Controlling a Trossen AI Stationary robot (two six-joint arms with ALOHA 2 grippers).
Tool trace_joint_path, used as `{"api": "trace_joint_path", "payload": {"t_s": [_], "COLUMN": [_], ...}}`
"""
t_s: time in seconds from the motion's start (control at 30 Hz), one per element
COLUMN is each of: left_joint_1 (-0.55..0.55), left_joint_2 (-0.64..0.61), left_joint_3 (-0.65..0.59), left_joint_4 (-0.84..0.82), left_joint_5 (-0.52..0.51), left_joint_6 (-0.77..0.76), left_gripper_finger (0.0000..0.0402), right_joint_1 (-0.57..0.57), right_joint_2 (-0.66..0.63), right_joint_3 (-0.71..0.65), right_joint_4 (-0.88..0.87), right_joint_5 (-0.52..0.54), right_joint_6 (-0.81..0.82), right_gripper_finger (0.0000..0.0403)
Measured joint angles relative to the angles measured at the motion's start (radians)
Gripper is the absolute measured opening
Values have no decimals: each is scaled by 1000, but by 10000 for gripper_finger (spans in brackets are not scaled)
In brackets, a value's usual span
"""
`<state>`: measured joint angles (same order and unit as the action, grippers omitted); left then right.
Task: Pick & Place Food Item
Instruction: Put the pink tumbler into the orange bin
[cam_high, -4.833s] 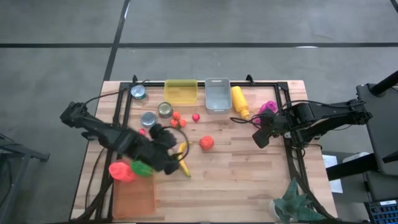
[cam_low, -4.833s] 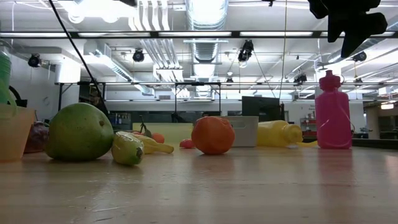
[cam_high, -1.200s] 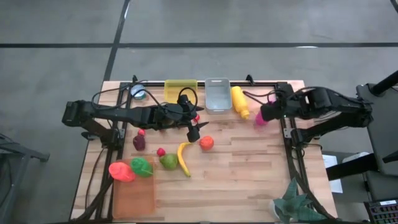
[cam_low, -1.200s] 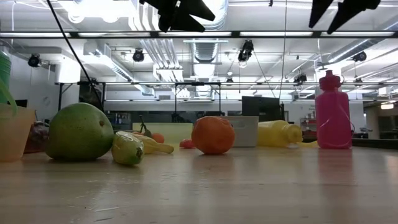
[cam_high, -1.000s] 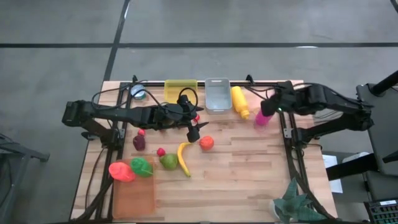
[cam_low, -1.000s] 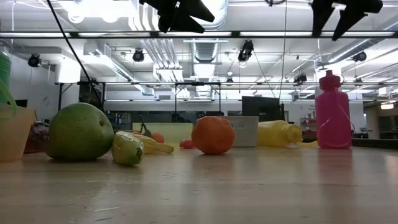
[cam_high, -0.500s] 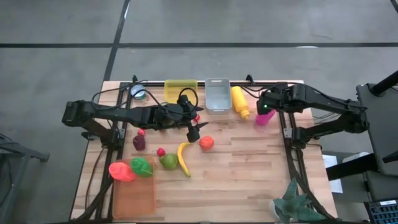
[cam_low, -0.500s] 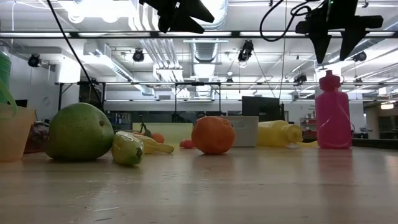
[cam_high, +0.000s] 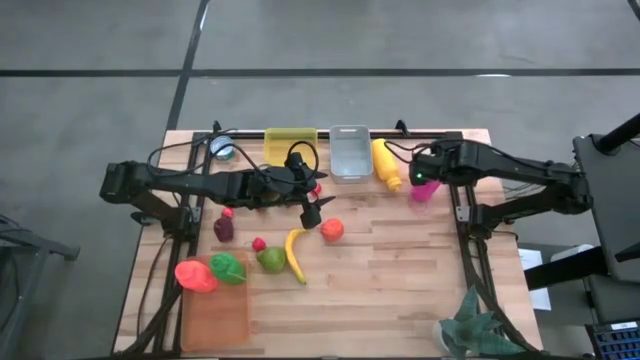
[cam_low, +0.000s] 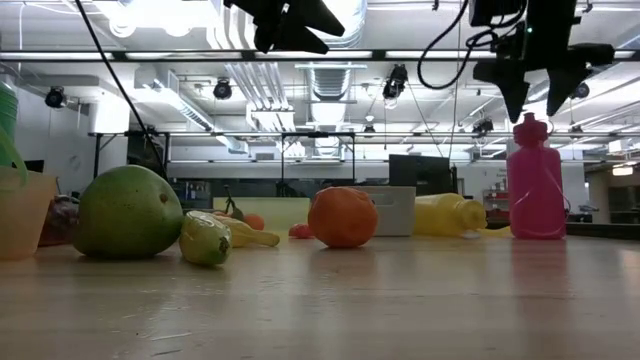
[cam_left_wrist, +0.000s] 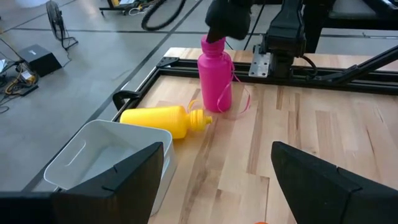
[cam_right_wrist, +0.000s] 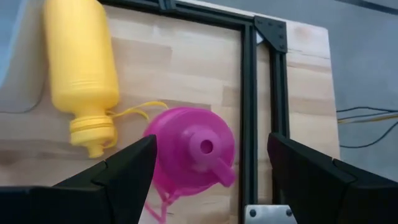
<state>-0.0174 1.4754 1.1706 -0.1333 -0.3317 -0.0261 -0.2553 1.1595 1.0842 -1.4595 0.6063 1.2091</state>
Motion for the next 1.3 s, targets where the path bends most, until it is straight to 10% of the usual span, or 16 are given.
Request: {"api": "trace_joint_path", "payload": {"t_s": [1.3], "left_joint_1": [0], "left_joint_2": [0], "left_joint_3": [0], "left_joint_4": [0], "left_joint_5": [1], "left_joint_6": [-3], "left_gripper_finger": [303], "right_joint_1": [-34], "right_joint_2": [-1], "right_joint_3": [-109], "right_joint_4": [168], "right_joint_5": [-56], "right_joint_6": [-15], "right_gripper_finger": [222]}}
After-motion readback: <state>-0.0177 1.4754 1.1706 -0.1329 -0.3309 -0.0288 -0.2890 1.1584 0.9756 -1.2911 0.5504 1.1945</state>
